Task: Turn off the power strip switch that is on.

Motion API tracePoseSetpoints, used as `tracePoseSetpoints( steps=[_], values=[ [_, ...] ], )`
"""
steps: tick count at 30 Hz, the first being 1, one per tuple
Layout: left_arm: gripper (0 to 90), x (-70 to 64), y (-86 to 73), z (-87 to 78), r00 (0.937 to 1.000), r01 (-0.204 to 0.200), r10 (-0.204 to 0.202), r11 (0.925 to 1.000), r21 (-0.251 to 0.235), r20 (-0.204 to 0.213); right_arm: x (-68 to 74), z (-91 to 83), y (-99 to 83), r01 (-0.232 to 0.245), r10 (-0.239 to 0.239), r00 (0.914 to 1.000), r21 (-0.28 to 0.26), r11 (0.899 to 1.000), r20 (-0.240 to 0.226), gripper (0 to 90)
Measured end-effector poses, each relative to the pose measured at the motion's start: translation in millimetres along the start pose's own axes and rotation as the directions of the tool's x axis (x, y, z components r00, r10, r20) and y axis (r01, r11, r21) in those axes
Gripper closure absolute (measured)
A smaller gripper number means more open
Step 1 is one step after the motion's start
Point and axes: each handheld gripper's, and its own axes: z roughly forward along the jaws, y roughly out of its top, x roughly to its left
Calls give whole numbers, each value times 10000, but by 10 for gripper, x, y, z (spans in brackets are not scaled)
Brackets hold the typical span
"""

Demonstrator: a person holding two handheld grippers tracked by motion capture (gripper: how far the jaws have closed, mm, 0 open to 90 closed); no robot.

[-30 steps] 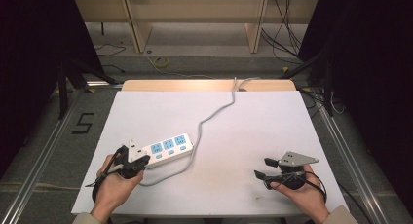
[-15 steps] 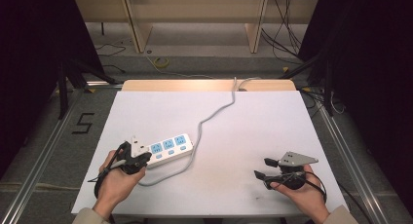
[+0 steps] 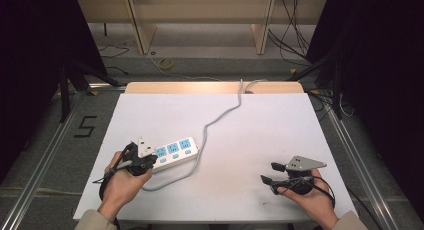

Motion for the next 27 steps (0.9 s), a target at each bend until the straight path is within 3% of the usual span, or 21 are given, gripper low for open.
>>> tracePoseSetpoints(
  steps=[27],
  values=[
    [896,13,124,24,10000,-36,35,9999,107,39,6,4,1,-29,28,10000,-26,10000,-67,370]
  ],
)
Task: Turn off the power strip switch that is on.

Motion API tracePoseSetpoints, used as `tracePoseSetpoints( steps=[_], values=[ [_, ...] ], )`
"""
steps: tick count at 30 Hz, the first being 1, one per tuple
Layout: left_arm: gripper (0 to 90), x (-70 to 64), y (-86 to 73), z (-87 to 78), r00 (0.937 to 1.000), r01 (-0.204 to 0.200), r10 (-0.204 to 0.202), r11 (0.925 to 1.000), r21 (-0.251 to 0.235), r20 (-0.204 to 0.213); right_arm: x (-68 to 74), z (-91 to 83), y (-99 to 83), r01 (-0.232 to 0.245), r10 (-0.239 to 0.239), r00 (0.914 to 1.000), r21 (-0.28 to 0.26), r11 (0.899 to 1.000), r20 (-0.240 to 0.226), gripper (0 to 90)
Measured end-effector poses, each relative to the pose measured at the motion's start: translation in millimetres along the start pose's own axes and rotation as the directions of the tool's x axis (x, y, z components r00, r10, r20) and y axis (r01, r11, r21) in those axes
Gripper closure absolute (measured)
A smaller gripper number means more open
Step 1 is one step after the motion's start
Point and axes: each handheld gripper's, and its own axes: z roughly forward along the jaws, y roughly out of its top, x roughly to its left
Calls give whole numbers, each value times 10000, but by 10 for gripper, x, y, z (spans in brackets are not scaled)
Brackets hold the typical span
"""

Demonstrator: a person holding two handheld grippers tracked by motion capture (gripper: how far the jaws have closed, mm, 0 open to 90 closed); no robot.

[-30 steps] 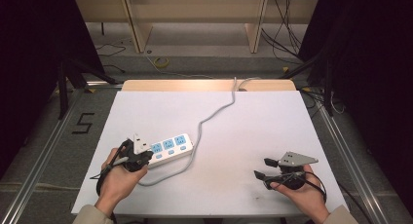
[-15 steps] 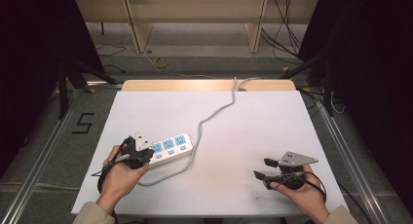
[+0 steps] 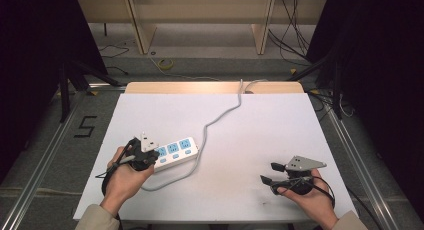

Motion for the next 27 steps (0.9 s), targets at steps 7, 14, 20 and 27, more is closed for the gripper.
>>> tracePoseSetpoints(
  steps=[7,14,20,27],
  values=[
    [897,-2,36,15,10000,-33,31,9999,168,79,-1,3,0,26,-26,10000,7,10000,-8,370],
    [896,-6,63,26,9999,39,-41,9998,194,111,0,0,0,7,-7,10000,-5,10000,-11,369],
    [896,-13,85,40,9999,16,-19,9996,269,130,-1,1,-1,12,-12,10000,1,10000,-11,368],
    [896,-12,113,54,9999,-33,27,9992,390,161,2,1,-1,43,-43,10000,33,10000,-28,367]
  ],
)
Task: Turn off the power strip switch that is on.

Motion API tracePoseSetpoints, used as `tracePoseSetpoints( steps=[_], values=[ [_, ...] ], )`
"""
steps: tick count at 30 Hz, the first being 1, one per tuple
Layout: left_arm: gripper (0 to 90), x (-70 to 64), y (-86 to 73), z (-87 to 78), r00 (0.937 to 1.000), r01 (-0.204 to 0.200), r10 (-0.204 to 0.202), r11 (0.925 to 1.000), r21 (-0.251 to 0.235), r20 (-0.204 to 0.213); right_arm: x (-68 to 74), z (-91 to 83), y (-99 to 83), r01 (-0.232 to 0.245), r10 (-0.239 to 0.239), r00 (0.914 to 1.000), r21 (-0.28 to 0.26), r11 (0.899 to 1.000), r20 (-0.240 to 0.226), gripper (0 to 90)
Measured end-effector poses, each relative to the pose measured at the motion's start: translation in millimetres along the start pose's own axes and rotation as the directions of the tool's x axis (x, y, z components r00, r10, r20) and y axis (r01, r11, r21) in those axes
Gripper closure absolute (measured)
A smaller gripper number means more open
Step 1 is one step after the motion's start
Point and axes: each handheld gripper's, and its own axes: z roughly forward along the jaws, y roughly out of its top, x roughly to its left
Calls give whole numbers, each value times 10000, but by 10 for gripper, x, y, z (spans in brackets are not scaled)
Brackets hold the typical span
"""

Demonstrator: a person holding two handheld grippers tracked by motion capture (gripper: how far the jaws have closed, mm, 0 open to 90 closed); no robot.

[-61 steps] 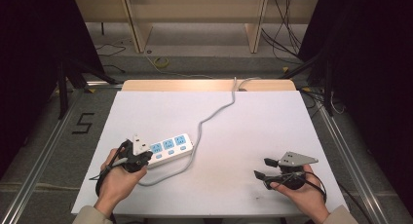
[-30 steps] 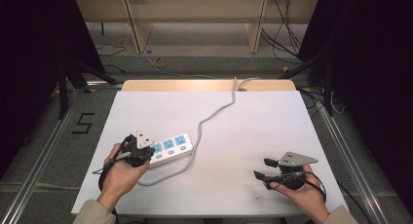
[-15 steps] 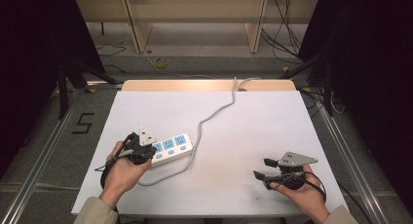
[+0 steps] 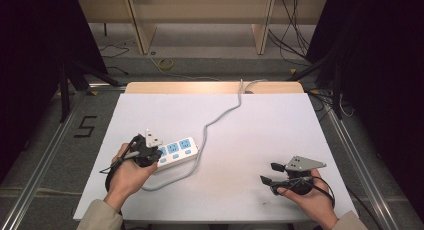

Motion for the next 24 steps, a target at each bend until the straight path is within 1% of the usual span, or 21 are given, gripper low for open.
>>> tracePoseSetpoints(
  steps=[7,9,14,24],
  values=[
    [896,1,31,15,10000,-33,33,10000,70,-3,1,1,-1,14,-14,10000,-1,10000,4,367],
    [896,0,40,20,10000,20,-20,10000,69,-8,0,1,0,19,-19,10000,-8,10000,7,367],
    [896,6,69,29,9999,-92,91,9998,184,55,-1,2,-1,28,-28,10000,-10,10000,5,367],
    [896,-2,102,43,9998,-172,171,9994,290,46,0,0,-1,15,-15,10000,0,10000,-10,367]
  ],
)
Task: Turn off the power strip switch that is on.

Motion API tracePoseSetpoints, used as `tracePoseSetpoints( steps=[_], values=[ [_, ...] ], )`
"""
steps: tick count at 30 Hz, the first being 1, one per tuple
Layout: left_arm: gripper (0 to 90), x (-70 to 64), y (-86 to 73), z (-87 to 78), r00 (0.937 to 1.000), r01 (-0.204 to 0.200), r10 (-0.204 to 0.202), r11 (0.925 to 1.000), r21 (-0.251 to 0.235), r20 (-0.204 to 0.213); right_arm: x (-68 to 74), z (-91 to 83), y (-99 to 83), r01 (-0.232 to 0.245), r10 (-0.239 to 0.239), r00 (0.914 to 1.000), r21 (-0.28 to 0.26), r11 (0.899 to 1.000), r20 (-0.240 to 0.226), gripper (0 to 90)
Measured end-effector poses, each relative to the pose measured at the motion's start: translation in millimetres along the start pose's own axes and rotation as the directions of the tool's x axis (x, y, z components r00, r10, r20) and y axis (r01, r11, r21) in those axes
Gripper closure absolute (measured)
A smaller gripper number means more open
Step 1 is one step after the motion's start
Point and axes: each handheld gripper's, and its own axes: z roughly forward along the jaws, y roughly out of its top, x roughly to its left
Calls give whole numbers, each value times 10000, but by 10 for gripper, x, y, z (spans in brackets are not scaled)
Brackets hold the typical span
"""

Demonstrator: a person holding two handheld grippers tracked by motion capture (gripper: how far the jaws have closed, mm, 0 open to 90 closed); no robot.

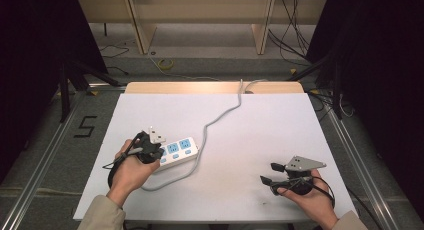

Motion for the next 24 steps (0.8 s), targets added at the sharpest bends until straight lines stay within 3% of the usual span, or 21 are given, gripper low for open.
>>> tracePoseSetpoints(
  steps=[24],
  values=[
    [895,-7,30,84,9987,-401,371,9950,916,336,3,2,-1,15,-15,10000,30,10000,-19,367]
  ],
)
